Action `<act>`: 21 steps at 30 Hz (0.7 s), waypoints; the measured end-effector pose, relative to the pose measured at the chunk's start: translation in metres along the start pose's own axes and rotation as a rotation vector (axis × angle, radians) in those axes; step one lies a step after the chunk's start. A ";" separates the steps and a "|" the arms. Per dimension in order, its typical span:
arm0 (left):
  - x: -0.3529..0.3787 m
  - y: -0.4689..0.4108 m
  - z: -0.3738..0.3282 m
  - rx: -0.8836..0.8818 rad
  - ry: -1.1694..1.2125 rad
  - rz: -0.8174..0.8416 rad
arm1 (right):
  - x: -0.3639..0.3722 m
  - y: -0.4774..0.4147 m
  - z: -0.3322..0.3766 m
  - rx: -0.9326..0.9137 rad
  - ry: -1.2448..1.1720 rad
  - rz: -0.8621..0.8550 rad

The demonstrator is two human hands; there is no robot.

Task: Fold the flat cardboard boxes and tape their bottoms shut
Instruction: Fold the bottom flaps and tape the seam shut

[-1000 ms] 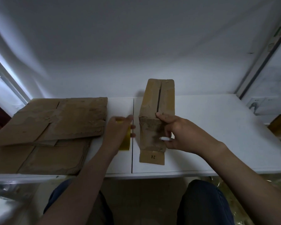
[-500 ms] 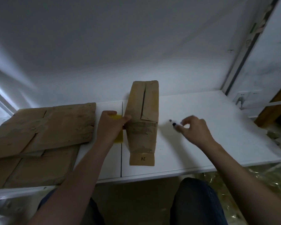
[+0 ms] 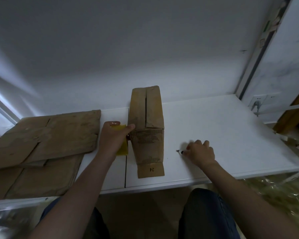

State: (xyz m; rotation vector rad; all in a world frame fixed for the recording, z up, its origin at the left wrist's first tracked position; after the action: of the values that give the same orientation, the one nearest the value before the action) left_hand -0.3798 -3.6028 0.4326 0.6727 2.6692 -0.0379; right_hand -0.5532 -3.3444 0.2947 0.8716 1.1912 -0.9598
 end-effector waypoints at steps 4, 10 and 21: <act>0.000 0.001 -0.002 -0.004 -0.009 -0.003 | -0.045 -0.004 0.031 -0.118 -0.392 -0.195; 0.001 0.005 -0.002 -0.015 -0.007 0.028 | -0.127 0.026 0.106 -0.507 -0.591 -0.400; 0.000 -0.005 0.004 -0.012 -0.042 0.056 | -0.105 0.022 0.146 -0.615 -0.184 -0.597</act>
State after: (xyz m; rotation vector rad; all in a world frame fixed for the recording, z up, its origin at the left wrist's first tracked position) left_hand -0.3808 -3.6080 0.4280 0.7351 2.6070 -0.0210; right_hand -0.4932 -3.4569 0.4235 -0.0746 1.4994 -1.0207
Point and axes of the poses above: each hand's wrist, its own y-axis away from the middle knuckle, its own x-axis out of the palm, z = x × y, the point moved 5 cm from there along -y, towards the middle knuckle, and after that the axes turned 9 degrees about -z, right-handed, at the moved point
